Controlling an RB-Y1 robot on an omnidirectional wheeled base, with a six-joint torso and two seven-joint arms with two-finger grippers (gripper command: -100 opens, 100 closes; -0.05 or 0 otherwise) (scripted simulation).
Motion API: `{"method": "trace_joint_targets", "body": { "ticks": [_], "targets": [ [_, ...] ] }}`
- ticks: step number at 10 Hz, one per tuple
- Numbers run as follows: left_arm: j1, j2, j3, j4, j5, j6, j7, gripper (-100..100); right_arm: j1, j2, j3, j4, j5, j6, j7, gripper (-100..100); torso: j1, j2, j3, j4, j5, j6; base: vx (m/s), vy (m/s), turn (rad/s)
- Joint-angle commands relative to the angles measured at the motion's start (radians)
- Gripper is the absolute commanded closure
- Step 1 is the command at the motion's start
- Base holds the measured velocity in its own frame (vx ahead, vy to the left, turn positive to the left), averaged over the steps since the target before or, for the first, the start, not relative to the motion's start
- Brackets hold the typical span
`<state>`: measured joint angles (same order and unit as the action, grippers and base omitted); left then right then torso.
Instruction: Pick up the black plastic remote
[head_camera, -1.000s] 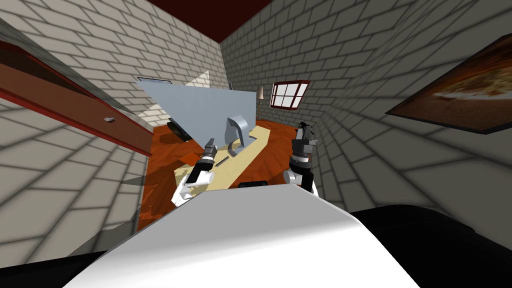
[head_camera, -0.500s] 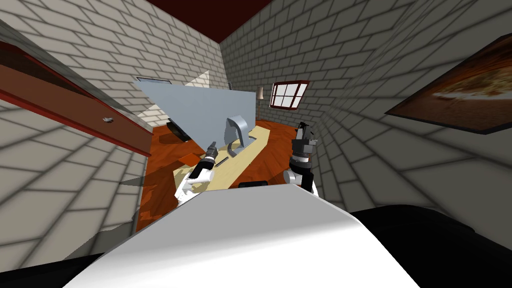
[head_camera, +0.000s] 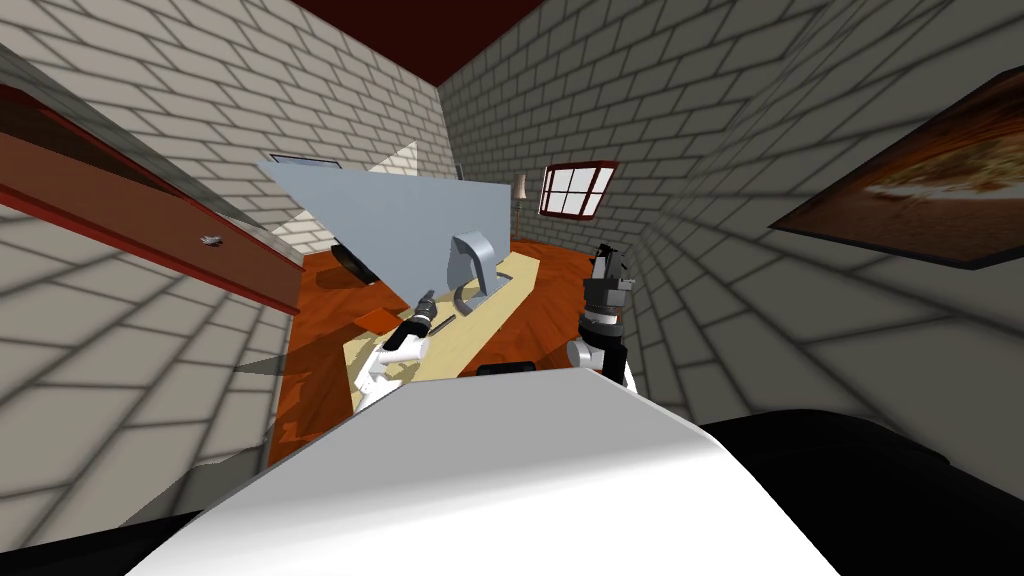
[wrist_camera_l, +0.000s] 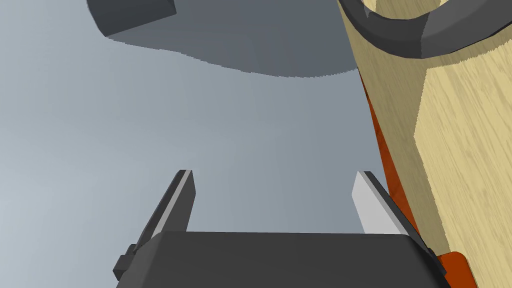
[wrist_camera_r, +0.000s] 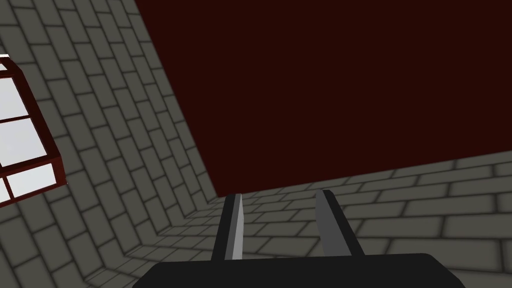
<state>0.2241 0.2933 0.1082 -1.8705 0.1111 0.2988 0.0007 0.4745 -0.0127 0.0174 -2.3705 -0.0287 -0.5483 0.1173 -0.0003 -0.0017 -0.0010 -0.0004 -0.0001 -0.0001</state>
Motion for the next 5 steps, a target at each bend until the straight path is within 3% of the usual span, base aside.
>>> {"method": "trace_joint_targets", "body": {
  "ticks": [1, 4, 5],
  "targets": [
    [0.001, 0.003, 0.002, -0.005, 0.004, 0.032, 0.002, -100, 0.000, 0.000, 0.000, 0.000, 0.000, 0.000, 0.000, 0, 0.000, 0.000, 0.000, 0.000, 0.000, 0.000, 0.011, -0.005, 0.000],
    [-0.038, 0.028, 0.013, 0.091, 0.043, 0.115, 0.019, -100, 0.000, 0.000, 0.000, 0.000, 0.000, 0.000, 0.000, 0, 0.000, 0.000, 0.000, 0.000, 0.000, 0.000, 0.031, -0.008, -0.014],
    [-0.038, 0.028, 0.013, 0.091, 0.043, 0.136, 0.019, -100, 0.000, 0.000, 0.000, 0.000, 0.000, 0.000, 0.000, 0, 0.000, -0.001, 0.000, 0.000, 0.000, 0.000, 0.034, -0.008, -0.011]
  ]
}}
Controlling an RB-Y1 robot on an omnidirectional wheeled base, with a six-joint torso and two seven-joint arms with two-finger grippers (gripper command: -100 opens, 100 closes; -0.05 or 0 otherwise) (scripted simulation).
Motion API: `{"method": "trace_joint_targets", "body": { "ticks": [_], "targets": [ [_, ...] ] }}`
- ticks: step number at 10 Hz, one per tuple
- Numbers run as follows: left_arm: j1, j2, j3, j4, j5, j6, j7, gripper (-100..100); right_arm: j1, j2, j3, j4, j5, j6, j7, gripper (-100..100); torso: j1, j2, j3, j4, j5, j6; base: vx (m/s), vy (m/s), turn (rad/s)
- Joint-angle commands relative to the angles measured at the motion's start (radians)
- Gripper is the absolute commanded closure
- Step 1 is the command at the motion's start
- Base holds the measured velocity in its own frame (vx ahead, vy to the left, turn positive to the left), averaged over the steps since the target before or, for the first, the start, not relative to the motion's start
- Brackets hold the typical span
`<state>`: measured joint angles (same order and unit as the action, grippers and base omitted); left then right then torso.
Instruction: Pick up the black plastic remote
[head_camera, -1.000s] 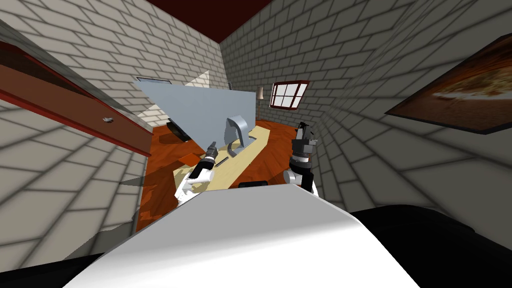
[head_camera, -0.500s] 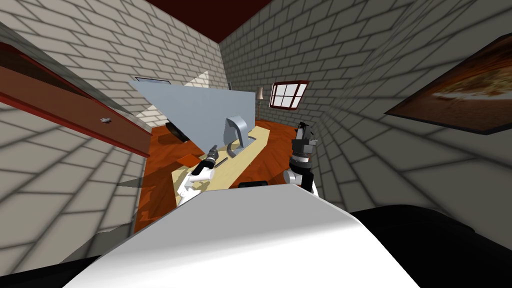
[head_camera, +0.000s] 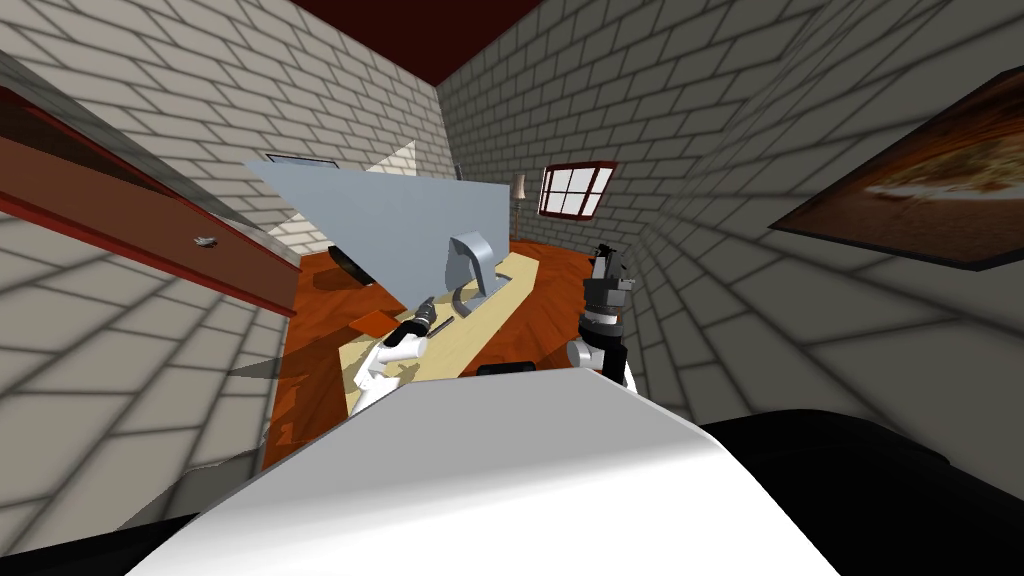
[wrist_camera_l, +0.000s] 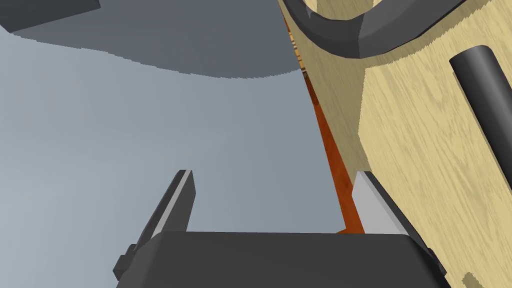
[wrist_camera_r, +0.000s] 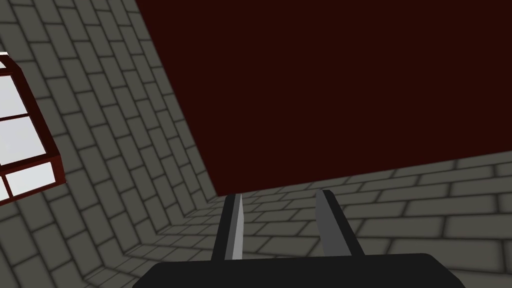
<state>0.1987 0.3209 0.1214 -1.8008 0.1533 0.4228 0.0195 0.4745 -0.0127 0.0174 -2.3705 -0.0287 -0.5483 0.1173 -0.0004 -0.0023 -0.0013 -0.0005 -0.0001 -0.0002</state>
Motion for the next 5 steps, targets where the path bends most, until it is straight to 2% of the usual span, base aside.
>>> {"method": "trace_joint_targets", "body": {
  "ticks": [1, 4, 5],
  "targets": [
    [-0.032, 0.014, 0.006, 0.050, 0.022, 0.050, 0.011, -100, 0.000, 0.000, 0.000, 0.000, 0.000, 0.000, 0.000, 0, 0.000, 0.000, 0.000, 0.000, 0.000, 0.000, 0.041, -0.013, -0.019],
    [-0.051, 0.028, 0.012, 0.123, 0.044, 0.114, 0.023, -100, 0.000, 0.000, 0.000, 0.000, 0.000, 0.000, 0.000, 0, 0.000, -0.001, 0.000, 0.000, 0.000, 0.000, 0.040, -0.012, -0.015],
    [-0.069, 0.042, 0.018, 0.160, 0.066, 0.147, 0.037, -100, 0.000, 0.000, 0.000, 0.000, 0.000, 0.000, 0.000, 0, 0.000, -0.001, 0.000, 0.000, 0.000, 0.000, 0.052, -0.012, -0.021]
  ]
}}
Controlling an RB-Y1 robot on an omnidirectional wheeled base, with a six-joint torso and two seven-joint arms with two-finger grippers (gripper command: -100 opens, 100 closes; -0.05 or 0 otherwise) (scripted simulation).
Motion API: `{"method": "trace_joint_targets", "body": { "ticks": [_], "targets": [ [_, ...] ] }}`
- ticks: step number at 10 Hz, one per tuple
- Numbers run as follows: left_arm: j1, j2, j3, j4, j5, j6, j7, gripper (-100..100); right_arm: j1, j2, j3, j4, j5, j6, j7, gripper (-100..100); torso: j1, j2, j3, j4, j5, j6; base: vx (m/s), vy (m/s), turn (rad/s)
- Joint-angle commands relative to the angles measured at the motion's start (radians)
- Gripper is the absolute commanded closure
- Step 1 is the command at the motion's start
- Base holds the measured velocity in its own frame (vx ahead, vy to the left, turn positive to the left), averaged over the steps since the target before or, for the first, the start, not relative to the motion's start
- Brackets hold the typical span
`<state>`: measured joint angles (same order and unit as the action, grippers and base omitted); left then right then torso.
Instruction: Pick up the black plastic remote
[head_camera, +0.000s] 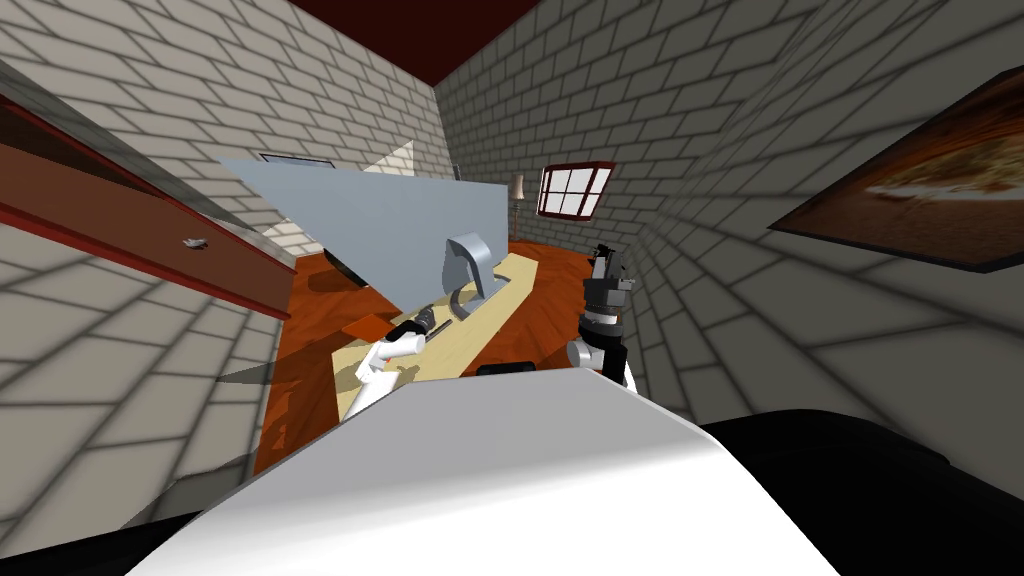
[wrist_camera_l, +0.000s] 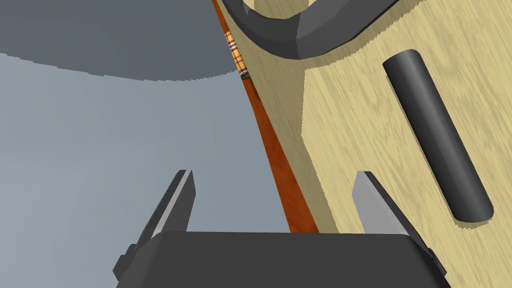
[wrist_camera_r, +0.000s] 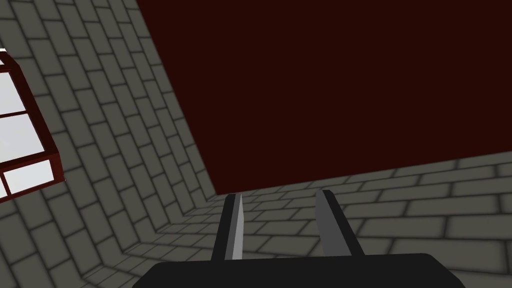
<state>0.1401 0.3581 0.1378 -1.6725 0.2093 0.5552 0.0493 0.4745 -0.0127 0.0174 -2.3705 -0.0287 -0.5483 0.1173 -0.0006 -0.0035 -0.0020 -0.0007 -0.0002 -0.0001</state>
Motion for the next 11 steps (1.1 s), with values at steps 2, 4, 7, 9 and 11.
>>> {"method": "trace_joint_targets", "body": {
  "ticks": [2, 4, 7, 9, 11],
  "targets": [
    [-0.011, 0.005, 0.001, 0.047, 0.010, 0.031, 0.007, -100, 0.000, 0.000, 0.000, 0.000, 0.000, 0.000, 0.000, 0, 0.000, 0.000, 0.000, 0.000, 0.000, 0.000, 0.036, -0.004, -0.007],
    [-0.029, 0.020, 0.008, 0.097, 0.033, 0.079, 0.021, -100, 0.000, 0.000, 0.000, 0.000, 0.000, 0.000, 0.000, 0, 0.000, 0.001, 0.001, 0.000, 0.000, 0.000, 0.037, -0.007, -0.021],
    [-0.047, 0.035, 0.014, 0.151, 0.056, 0.126, 0.037, -100, 0.000, 0.000, 0.000, 0.000, 0.000, 0.000, 0.000, 0, 0.001, 0.001, 0.000, 0.000, 0.000, 0.000, 0.037, -0.002, -0.014],
    [-0.064, 0.050, 0.021, 0.203, 0.080, 0.172, 0.054, -100, 0.000, 0.000, 0.000, 0.000, 0.000, 0.000, 0.000, 0, 0.000, -0.001, 0.000, 0.000, 0.000, 0.000, 0.066, -0.011, -0.024],
    [-0.080, 0.064, 0.028, 0.255, 0.104, 0.215, 0.072, -100, 0.000, 0.000, 0.000, 0.000, 0.000, 0.000, 0.000, 0, -0.001, -0.002, -0.001, 0.000, 0.000, 0.000, 0.070, -0.019, -0.023]
  ]
}}
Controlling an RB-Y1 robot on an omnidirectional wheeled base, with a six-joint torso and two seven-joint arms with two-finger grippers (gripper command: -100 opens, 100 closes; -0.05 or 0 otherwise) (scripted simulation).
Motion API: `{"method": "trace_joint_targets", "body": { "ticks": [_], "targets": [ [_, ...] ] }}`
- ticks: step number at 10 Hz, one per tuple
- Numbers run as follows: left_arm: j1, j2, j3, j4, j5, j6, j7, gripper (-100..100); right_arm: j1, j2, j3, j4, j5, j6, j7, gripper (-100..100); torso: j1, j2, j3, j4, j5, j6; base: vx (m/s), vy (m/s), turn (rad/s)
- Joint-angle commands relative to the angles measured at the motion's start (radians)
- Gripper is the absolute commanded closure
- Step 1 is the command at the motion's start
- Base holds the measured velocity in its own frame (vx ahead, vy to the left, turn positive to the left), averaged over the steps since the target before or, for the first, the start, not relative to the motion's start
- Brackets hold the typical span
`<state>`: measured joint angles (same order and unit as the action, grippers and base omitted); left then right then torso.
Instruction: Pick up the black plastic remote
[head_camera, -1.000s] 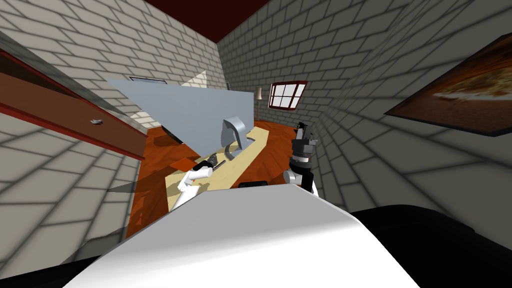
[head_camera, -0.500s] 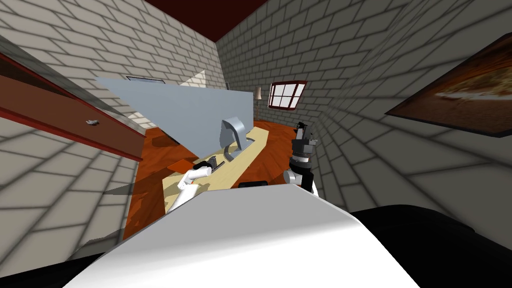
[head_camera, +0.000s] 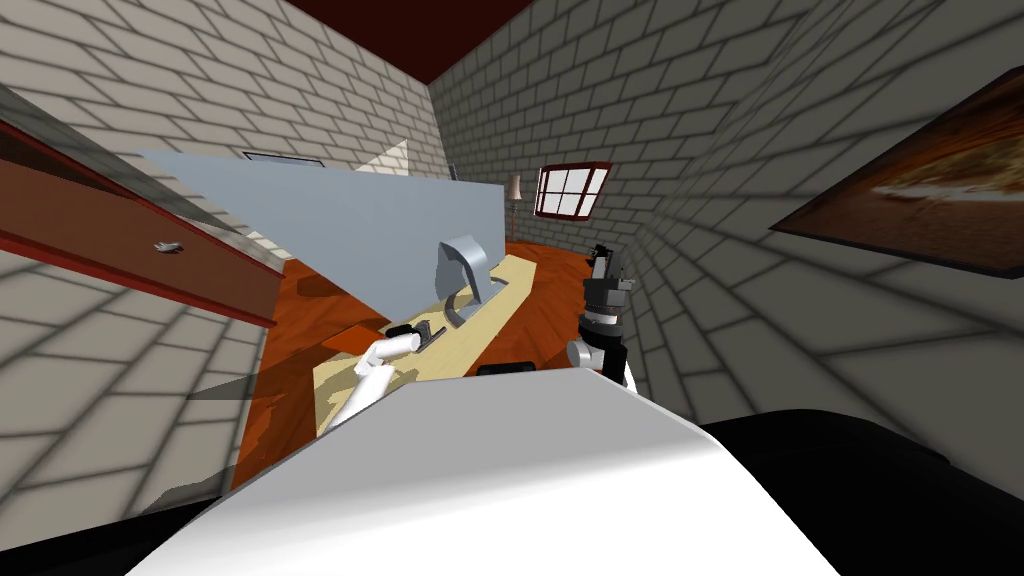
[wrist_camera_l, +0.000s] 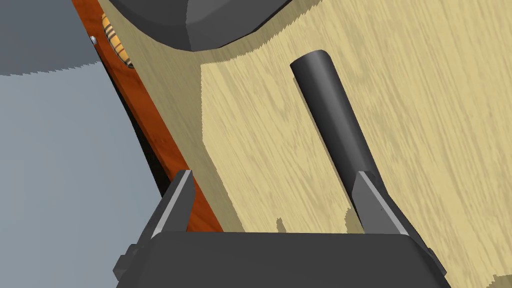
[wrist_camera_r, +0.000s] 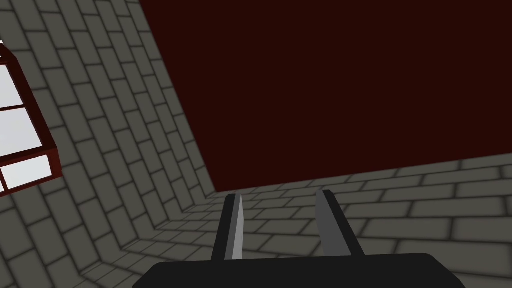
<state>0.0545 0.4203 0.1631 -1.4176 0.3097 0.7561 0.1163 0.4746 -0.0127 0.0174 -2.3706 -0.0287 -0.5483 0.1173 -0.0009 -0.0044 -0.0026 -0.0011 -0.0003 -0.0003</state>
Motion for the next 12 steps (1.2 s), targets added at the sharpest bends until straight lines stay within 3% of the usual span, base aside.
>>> {"method": "trace_joint_targets", "body": {
  "ticks": [1, 2, 8, 9, 11, 12],
  "targets": [
    [-0.011, 0.016, 0.009, 0.050, 0.027, 0.050, 0.023, -100, 0.000, 0.000, 0.000, 0.000, 0.000, 0.000, 0.000, 0, 0.000, 0.000, 0.000, 0.000, 0.000, 0.000, 0.064, -0.002, -0.038],
    [-0.011, 0.016, 0.009, 0.051, 0.027, 0.056, 0.023, -100, 0.000, 0.000, 0.000, 0.000, 0.000, 0.000, 0.000, 0, 0.001, 0.000, 0.000, 0.000, 0.000, 0.000, 0.056, 0.001, -0.012],
    [-0.067, 0.064, 0.035, 0.242, 0.119, 0.204, 0.099, -100, 0.000, 0.000, 0.000, 0.000, 0.000, 0.000, 0.000, 0, 0.001, -0.002, -0.001, 0.000, 0.000, 0.000, 0.085, -0.009, -0.031],
    [-0.067, 0.064, 0.035, 0.242, 0.119, 0.204, 0.099, -100, 0.000, 0.000, 0.000, 0.000, 0.000, 0.000, 0.000, 0, 0.000, -0.001, -0.001, 0.000, 0.000, 0.000, 0.056, -0.007, -0.010],
    [-0.088, 0.085, 0.046, 0.322, 0.160, 0.265, 0.135, -100, 0.000, 0.000, 0.000, 0.000, 0.000, 0.000, 0.000, 0, 0.001, 0.000, 0.000, 0.000, 0.000, 0.000, 0.073, 0.000, -0.040],
    [-0.088, 0.085, 0.046, 0.326, 0.160, 0.265, 0.135, -100, 0.000, 0.000, 0.000, 0.000, 0.000, 0.000, 0.000, 0, 0.001, -0.001, 0.000, 0.000, 0.000, 0.000, 0.080, -0.001, -0.014]
  ]
}}
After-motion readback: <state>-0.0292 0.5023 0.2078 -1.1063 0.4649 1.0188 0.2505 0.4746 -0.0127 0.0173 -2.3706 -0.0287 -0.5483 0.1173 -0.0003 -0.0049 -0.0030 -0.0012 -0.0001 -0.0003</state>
